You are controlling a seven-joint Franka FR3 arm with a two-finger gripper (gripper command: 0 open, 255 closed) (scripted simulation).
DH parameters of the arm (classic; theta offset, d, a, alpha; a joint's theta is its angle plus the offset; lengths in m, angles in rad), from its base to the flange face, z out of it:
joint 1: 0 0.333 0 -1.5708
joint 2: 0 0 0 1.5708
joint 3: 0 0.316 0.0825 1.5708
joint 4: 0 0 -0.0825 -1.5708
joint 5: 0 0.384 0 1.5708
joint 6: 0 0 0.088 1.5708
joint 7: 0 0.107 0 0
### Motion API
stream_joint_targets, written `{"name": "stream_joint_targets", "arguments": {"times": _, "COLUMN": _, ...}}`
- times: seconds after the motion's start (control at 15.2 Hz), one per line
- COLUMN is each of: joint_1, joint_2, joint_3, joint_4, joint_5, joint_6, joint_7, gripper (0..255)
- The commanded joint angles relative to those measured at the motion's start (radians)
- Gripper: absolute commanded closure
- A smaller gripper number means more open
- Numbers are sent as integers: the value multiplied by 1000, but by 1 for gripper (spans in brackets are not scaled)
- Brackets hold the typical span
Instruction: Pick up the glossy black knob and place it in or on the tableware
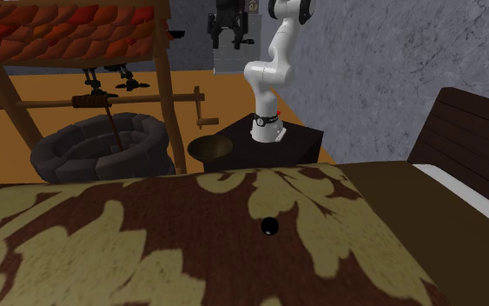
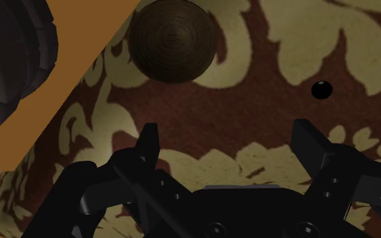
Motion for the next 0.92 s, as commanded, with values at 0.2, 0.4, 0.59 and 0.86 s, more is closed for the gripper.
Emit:
{"name": "stream_joint_targets", "arguments": {"times": 0.2, "joint_1": 12, "joint_2": 33, "joint_3": 49, "joint_4": -50, "joint_5": 20, "joint_6": 85, "joint_7": 41, "gripper": 0}}
{"name": "stream_joint_targets", "arguments": {"times": 0.4, "joint_1": 24, "joint_2": 79, "joint_3": 98, "joint_4": -88, "joint_5": 38, "joint_6": 173, "joint_7": 83, "gripper": 0}}
{"name": "stream_joint_targets", "arguments": {"times": 0.59, "joint_1": 33, "joint_2": 138, "joint_3": 149, "joint_4": -114, "joint_5": 52, "joint_6": 261, "joint_7": 125, "gripper": 0}}
{"name": "stream_joint_targets", "arguments": {"times": 0.86, "joint_1": 41, "joint_2": 236, "joint_3": 219, "joint_4": -131, "joint_5": 60, "joint_6": 379, "joint_7": 186, "gripper": 0}}
